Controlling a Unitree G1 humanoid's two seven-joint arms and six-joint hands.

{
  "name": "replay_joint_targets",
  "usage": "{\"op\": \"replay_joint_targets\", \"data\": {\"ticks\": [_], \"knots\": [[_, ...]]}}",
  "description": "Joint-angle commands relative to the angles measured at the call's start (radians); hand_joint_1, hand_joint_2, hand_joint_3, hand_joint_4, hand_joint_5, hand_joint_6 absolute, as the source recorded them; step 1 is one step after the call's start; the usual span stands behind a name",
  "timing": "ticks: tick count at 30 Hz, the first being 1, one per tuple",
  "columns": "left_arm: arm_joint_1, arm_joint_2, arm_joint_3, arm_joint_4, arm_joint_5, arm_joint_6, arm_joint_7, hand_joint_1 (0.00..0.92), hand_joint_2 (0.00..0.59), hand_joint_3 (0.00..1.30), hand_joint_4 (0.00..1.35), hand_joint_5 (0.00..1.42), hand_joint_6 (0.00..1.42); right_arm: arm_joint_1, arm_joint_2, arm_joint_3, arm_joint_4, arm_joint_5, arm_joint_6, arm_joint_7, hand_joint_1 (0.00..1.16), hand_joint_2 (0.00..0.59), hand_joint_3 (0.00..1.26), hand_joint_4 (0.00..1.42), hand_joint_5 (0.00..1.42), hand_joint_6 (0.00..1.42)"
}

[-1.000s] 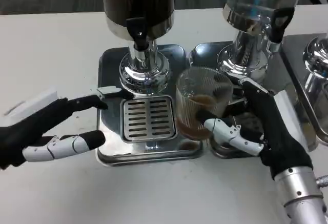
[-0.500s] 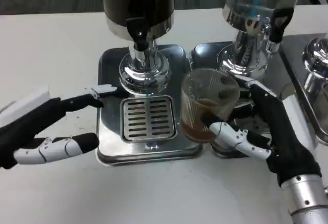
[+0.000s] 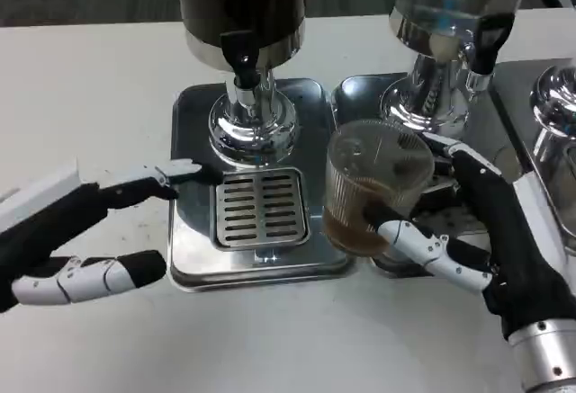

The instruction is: Grasp the cup under the faucet to collect the drink, then remove the cup.

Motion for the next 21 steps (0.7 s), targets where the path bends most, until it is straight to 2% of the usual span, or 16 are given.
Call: {"op": "replay_joint_targets", "data": {"ticks": [1, 21], "knots": [[0.031, 0.021, 0.017, -0.022, -0.022, -0.033, -0.009, 0.000, 0.159, 0.19, 0.08, 0.10, 0.24, 0.015, 0.012, -0.012, -0.059, 0.020, -0.005, 0.000, 0.65, 0.264, 0.48, 0.60, 0.66, 0.52], [0.083, 0.044, 0.030, -0.066, -0.037, -0.114, -0.009, 0.000, 0.133, 0.16, 0.03, 0.07, 0.20, 0.047, 0.017, -0.015, -0.106, 0.019, -0.004, 0.016, 0.65, 0.262, 0.48, 0.62, 0.67, 0.53]]}}
